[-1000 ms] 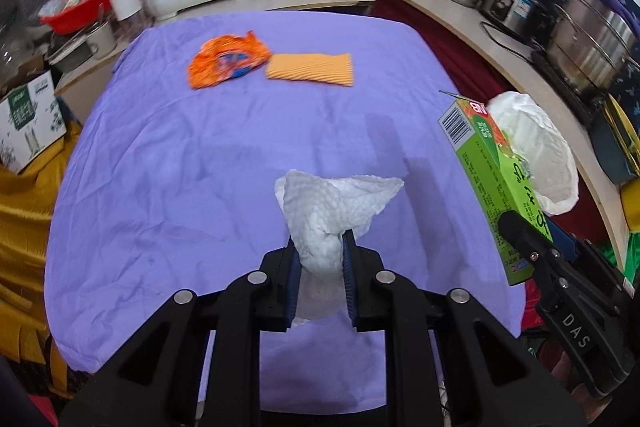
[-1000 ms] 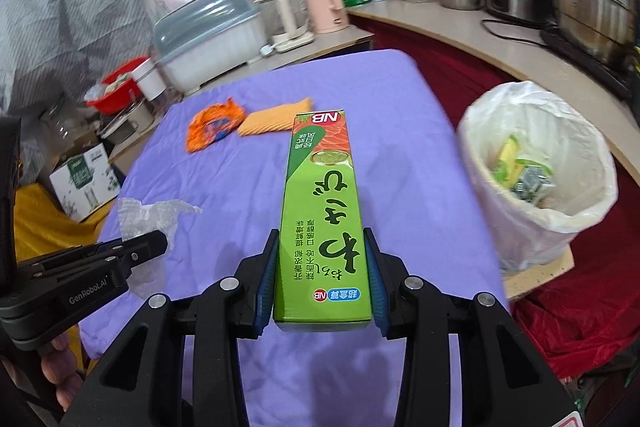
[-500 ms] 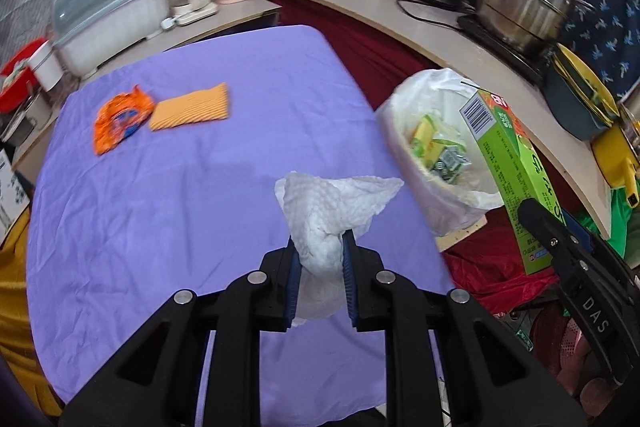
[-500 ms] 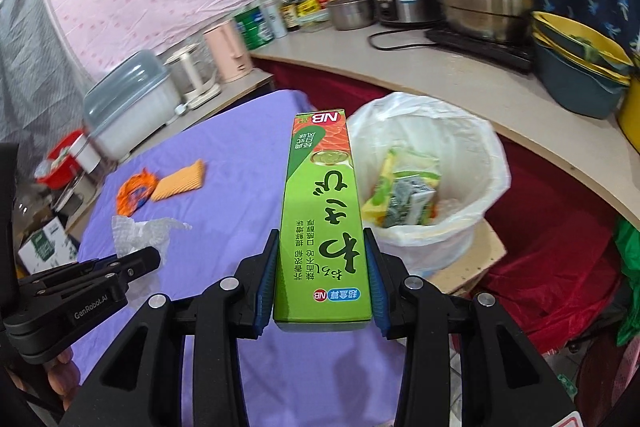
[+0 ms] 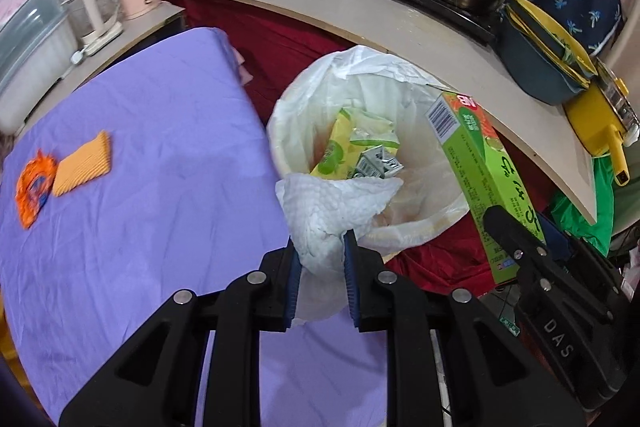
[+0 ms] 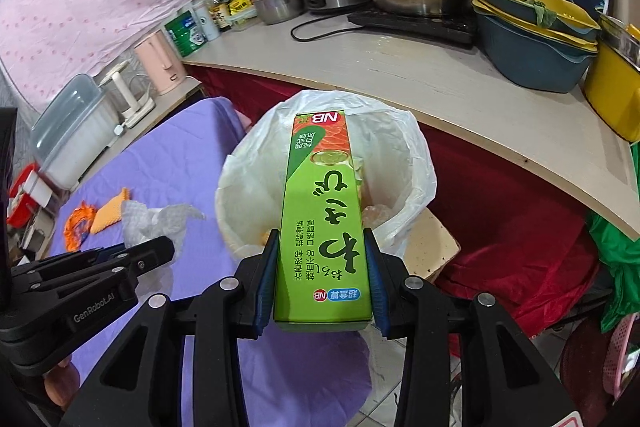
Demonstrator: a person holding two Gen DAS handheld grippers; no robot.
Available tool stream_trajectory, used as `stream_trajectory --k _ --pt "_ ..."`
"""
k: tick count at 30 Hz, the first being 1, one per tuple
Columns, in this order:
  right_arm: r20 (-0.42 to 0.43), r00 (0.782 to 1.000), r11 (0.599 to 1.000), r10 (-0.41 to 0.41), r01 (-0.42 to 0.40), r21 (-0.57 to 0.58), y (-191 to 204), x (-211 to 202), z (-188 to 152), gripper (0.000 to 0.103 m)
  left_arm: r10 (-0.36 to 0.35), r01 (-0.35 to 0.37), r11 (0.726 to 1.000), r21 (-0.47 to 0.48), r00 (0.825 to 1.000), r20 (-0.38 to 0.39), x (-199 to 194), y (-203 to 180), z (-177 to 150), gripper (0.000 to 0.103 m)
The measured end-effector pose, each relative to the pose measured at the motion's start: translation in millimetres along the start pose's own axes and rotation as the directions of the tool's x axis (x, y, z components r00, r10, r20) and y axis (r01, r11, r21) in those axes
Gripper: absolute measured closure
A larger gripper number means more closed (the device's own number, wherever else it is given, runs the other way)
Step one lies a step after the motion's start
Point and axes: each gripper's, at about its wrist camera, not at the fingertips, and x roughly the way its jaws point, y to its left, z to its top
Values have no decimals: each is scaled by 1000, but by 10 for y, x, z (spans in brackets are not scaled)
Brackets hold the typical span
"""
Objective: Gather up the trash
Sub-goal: 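Carry the tissue and toothpaste box over the white bin, then open both grippers to drop the tissue and toothpaste box into the bin, then move both tools back over the table toward the orange bag and foam net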
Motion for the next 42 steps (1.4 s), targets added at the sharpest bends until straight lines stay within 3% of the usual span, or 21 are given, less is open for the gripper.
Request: stream_trajectory --k 8,10,12,18,20,30,42 --pt "-62 998 999 -31 32 13 -117 339 146 65 -41 43 999 31 997 -64 428 -65 307 81" --pt "-80 996 999 -39 40 13 -120 427 170 65 -43 45 998 33 997 -64 475 -62 356 71" --pt "-91 995 999 -39 40 9 -96 492 186 65 -58 59 998 21 997 -53 496 -42 407 47" --pt "-60 998 999 -34 36 35 -49 527 247 62 -69 69 998 -1 998 6 409 25 518 28" --pt "-36 999 999 -30 31 44 -40 488 279 56 -57 58 998 -12 998 22 360 76 535 24" --pt "35 999 999 -18 16 35 114 215 382 51 37 -24 989 -147 996 86 120 596 497 17" --pt "63 997 999 36 -35 -25 588 63 401 50 136 -102 963 -248 983 121 -199 1273 275 16"
